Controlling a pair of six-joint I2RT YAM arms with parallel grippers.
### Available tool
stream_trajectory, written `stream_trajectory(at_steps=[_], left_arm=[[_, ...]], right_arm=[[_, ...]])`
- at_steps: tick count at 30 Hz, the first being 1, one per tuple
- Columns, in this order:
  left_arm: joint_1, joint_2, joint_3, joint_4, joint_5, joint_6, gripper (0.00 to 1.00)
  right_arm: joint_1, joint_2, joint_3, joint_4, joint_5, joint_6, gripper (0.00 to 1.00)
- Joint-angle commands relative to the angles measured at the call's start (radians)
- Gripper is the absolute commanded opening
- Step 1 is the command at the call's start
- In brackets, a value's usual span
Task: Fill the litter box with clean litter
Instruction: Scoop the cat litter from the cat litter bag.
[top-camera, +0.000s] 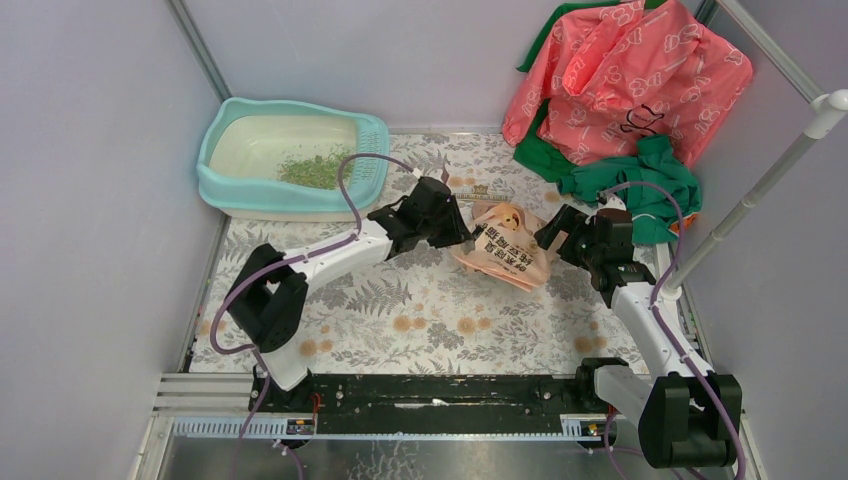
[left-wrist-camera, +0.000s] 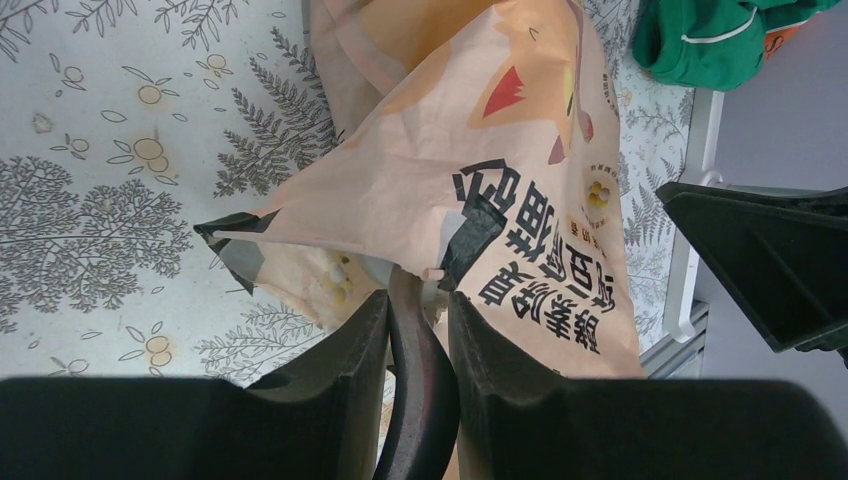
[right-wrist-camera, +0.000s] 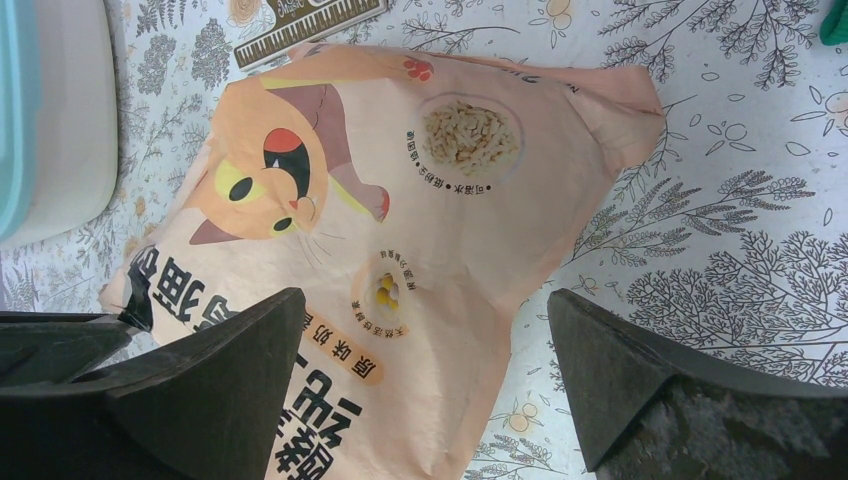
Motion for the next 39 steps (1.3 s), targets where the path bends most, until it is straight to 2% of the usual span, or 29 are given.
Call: stream_trajectory(at_steps=[1, 8, 17, 24, 32, 39], left_arm=[[-0.006, 0.022, -0.057, 0.158, -0.011, -0.053, 0.0], [-0.006, 0.069, -0.125, 0.286, 0.0, -0.13, 0.0], [-0.006, 0.14, -0.169, 0.386, -0.051, -0.23, 0.0], [-0.007, 0.203, -0.254, 0.626, 0.021, -0.291, 0.0], [-0.007, 0.208, -0.314, 0.78, 0.033, -0.303, 0.0], [-0.006, 0.211, -0.399, 1.056, 0.06, -0.322, 0.0]], right_arm=[[-0.003, -0.022, 0.027, 0.019, 0.021, 0.001, 1.0], [-0.003, -0.03, 0.033, 0.009, 0.031, 0.0, 1.0], [-0.003, -0.026, 0.032, 0.009, 0.038, 0.003, 1.0], [-0.003, -0.024, 0.029, 0.01, 0.043, -0.001, 1.0], [-0.002, -0.022, 0.016, 0.017, 0.05, 0.003, 1.0], [-0.003, -0.035, 0.01, 0.013, 0.062, 0.002, 1.0]])
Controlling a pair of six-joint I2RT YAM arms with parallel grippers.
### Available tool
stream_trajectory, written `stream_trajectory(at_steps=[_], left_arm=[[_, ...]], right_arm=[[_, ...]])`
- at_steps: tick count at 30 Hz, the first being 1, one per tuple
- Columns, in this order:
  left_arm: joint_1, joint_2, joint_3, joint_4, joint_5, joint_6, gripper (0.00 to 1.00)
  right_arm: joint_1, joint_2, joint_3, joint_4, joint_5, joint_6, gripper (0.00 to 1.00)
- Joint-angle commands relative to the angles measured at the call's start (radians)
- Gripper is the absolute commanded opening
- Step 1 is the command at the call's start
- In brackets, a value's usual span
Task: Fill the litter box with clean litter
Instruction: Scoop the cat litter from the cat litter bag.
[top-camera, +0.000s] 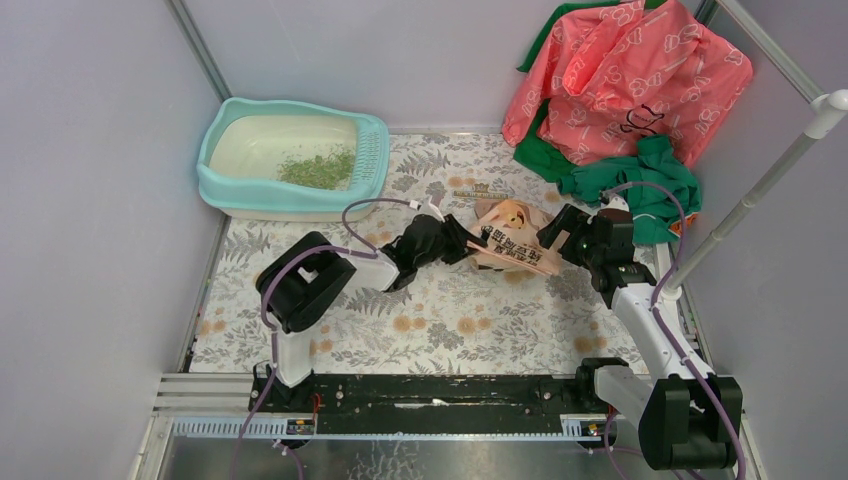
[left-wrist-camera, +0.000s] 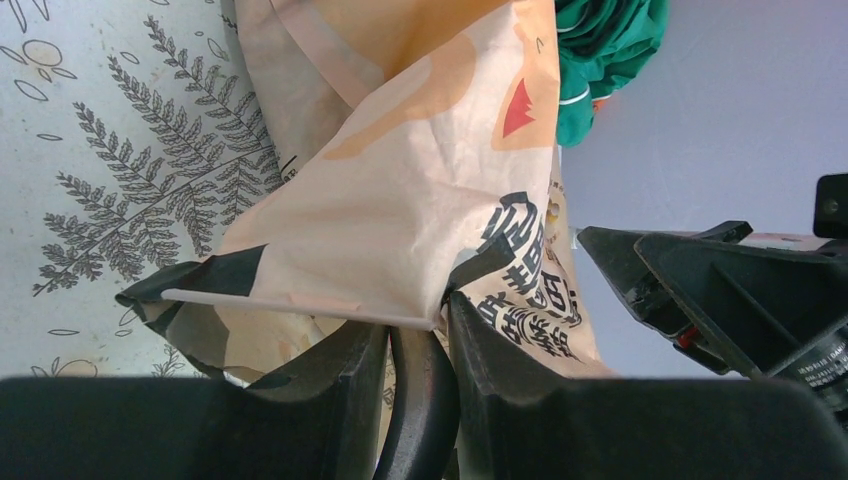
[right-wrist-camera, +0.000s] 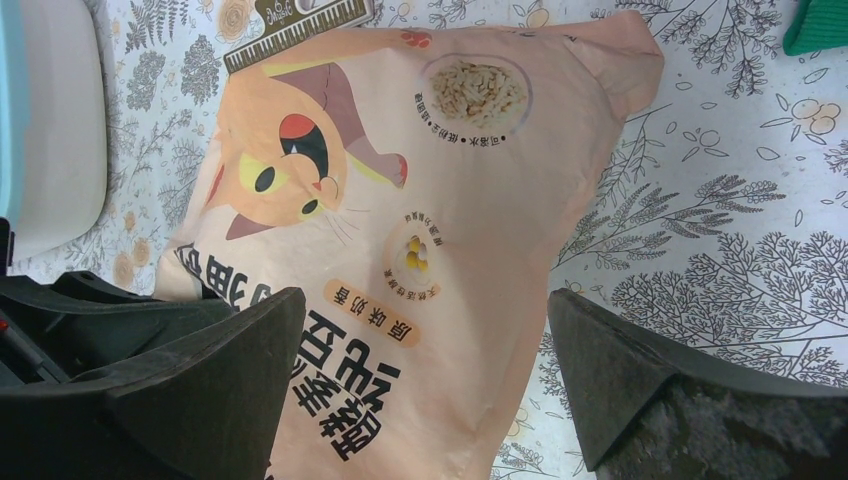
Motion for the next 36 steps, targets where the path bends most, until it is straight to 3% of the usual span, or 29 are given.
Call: stream_trajectory(at_steps=[1, 13, 18, 36], left_arm=[[0.003, 0.029, -0.066, 0.221, 0.009, -0.011, 0.0], [0.017, 0.001, -0.168, 0.489, 0.051, -0.041, 0.0], [0.029, -0.043, -0.219, 0.512, 0.056, -0.048, 0.0], [0.158, -0.136, -0.535, 0.786, 0.098, -0.159, 0.0]], right_arm=[[-0.003, -0.03, 0.008, 0.012, 0.029, -0.001, 1.0], [-0.003, -0.045, 0.0, 0.012, 0.028, -0.001, 1.0], [-0.002, -0.048, 0.001, 0.01, 0.026, -0.001, 1.0], [-0.003, -0.063, -0.01, 0.019, 0.004, 0.004, 1.0]])
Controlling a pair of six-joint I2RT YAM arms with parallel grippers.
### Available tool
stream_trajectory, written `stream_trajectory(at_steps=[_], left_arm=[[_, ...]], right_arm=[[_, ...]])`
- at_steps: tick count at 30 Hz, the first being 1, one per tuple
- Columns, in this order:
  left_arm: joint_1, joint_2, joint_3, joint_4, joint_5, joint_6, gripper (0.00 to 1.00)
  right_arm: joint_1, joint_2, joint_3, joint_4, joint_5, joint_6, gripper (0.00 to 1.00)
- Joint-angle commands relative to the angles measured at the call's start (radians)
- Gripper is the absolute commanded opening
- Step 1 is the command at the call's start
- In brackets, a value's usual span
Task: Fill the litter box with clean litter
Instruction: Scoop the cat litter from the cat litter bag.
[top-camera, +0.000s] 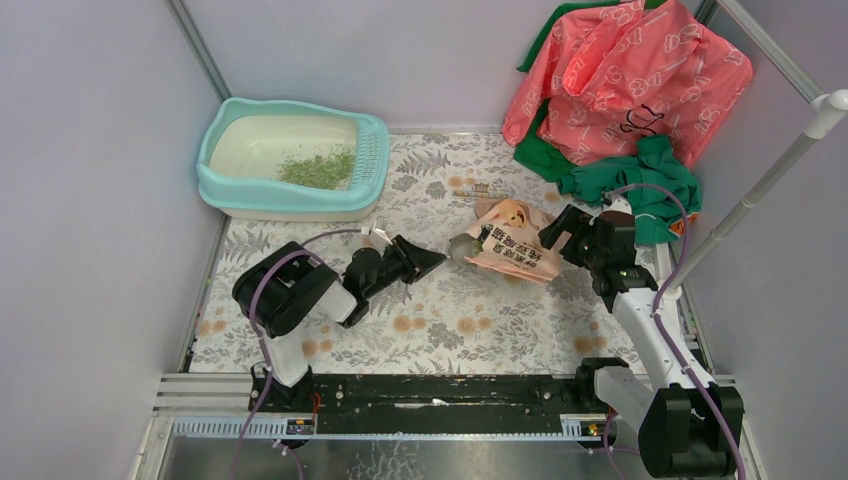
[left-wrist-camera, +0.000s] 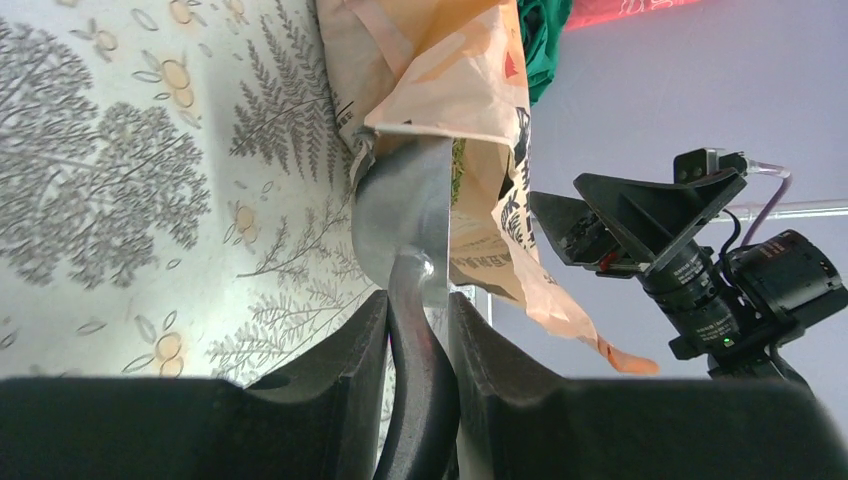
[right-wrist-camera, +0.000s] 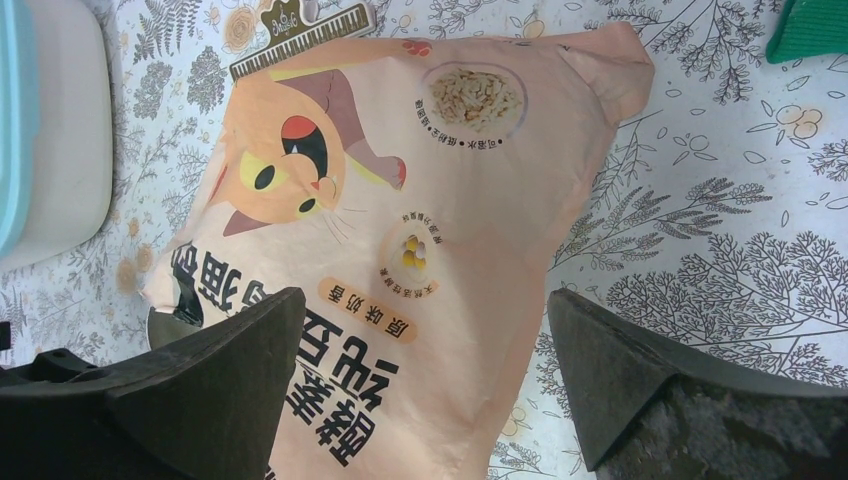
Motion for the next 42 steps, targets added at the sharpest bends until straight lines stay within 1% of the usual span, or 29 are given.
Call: stream_trajectory(at_steps=[1, 7, 12, 15, 16, 19, 21, 24, 28, 42], left_arm=[[0.034, -0.051, -0.054, 0.168, 0.012, -0.035, 0.0], [0.052, -0.063, -0.111, 0.208, 0.023, -0.056, 0.0], [0.067, 0.008, -0.12, 0.294, 0.043, -0.11, 0.0], [0.062, 0.074, -0.078, 0.305, 0.05, -0.174, 0.0], [0.054, 0.098, -0.059, 0.332, 0.055, -0.198, 0.0], [0.027, 0.128, -0.002, 0.328, 0.057, -0.205, 0.0], [0.023, 0.145, 0.003, 0.324, 0.051, -0.212, 0.0], [0.027, 0.176, -0.006, 0.359, 0.063, -0.239, 0.0], [0.034, 0.137, -0.057, 0.355, 0.051, -0.229, 0.0], [0.082, -0.03, -0.327, 0.358, 0.006, -0.205, 0.0]], right_arm=[[-0.003, -0.022, 0.0, 0.019, -0.011, 0.005, 1.0], [-0.003, -0.023, 0.001, 0.02, -0.017, 0.007, 1.0], [-0.003, -0.017, 0.006, 0.02, -0.021, 0.008, 1.0], [-0.003, -0.018, 0.011, 0.016, -0.019, 0.007, 1.0], [-0.003, -0.018, 0.012, 0.016, -0.019, 0.005, 1.0], [-0.003, -0.018, 0.02, 0.005, -0.016, -0.001, 1.0], [-0.003, -0.021, 0.027, -0.007, -0.009, -0.007, 1.0], [-0.002, -0.032, 0.029, -0.014, -0.006, -0.011, 1.0], [-0.003, -0.031, 0.032, -0.015, -0.011, -0.01, 1.0], [-0.003, -0.042, 0.046, -0.024, -0.023, -0.012, 1.0]])
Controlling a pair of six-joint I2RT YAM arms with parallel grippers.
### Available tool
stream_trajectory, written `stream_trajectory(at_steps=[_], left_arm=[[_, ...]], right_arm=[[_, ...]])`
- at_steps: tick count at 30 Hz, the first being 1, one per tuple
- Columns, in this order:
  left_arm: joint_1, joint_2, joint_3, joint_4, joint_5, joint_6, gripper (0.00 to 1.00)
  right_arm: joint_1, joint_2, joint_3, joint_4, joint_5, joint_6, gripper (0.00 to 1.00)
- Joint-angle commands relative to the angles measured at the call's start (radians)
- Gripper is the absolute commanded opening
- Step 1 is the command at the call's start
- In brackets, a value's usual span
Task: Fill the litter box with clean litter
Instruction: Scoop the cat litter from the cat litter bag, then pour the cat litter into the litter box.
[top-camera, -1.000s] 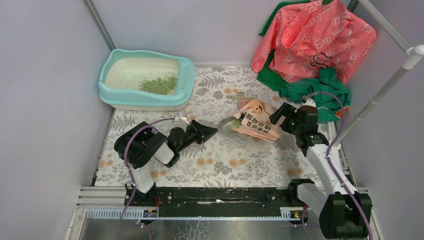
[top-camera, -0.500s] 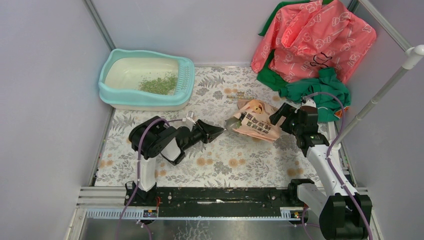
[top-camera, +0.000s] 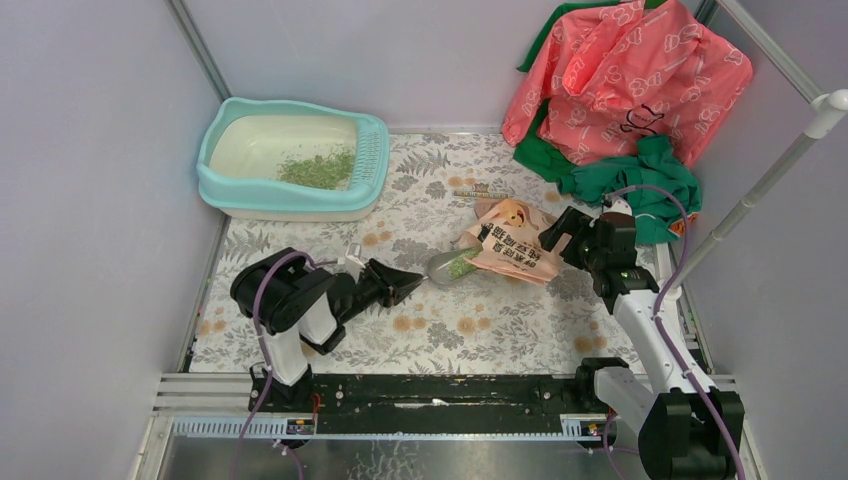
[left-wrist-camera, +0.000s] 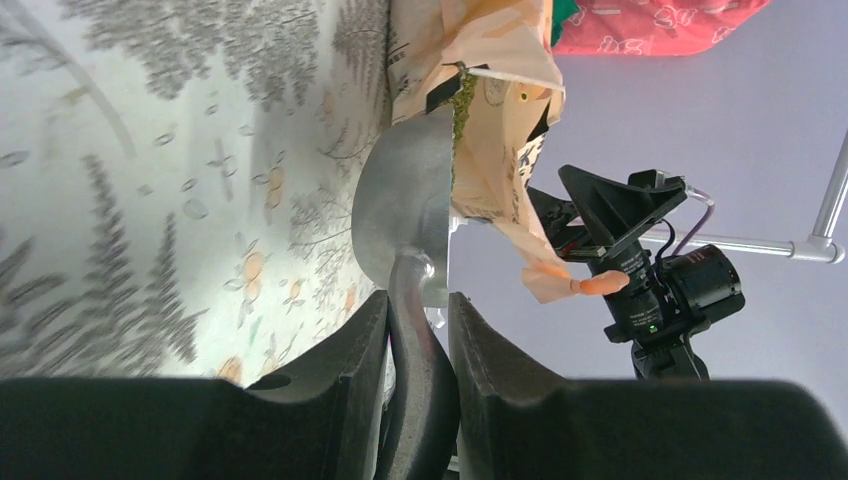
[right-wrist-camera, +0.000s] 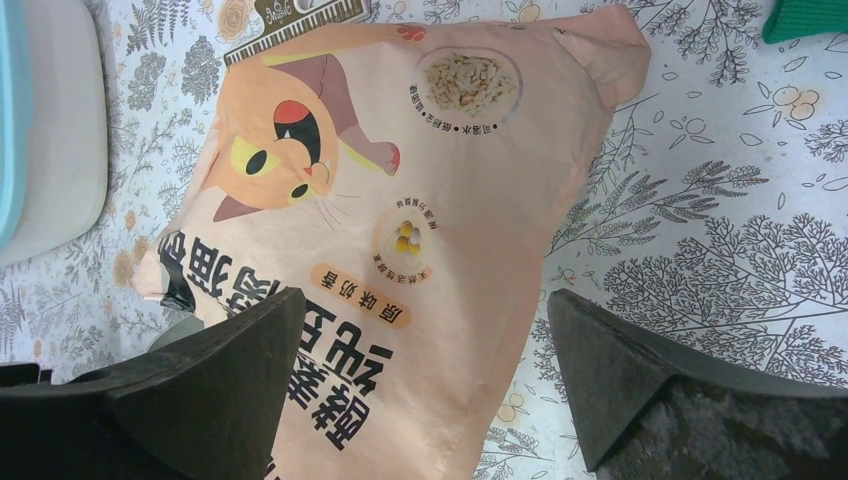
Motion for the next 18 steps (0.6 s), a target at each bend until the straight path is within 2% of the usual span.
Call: stream_trajectory(at_steps=[1, 7, 15, 18], left_arm=[[0.027, -0.062, -0.069, 0.091, -0.033, 0.024, 0.0], [0.064, -0.167, -0.141, 0.089, -0.038, 0.023, 0.0], [0.127, -0.257, -0.163, 0.087, 0.009, 0.008, 0.0], [0.178, -0.316, -0.198, 0.058, 0.04, -0.005, 0.0]], right_arm=[[-0.003, -0.025, 0.047, 0.013, -0.025, -0.012, 1.0], [-0.003, -0.033, 0.042, 0.01, -0.03, -0.012, 1.0], [-0.002, -0.051, 0.037, 0.0, -0.032, -0.012, 1.0], [-0.003, -0.055, 0.038, -0.006, -0.031, -0.014, 1.0]])
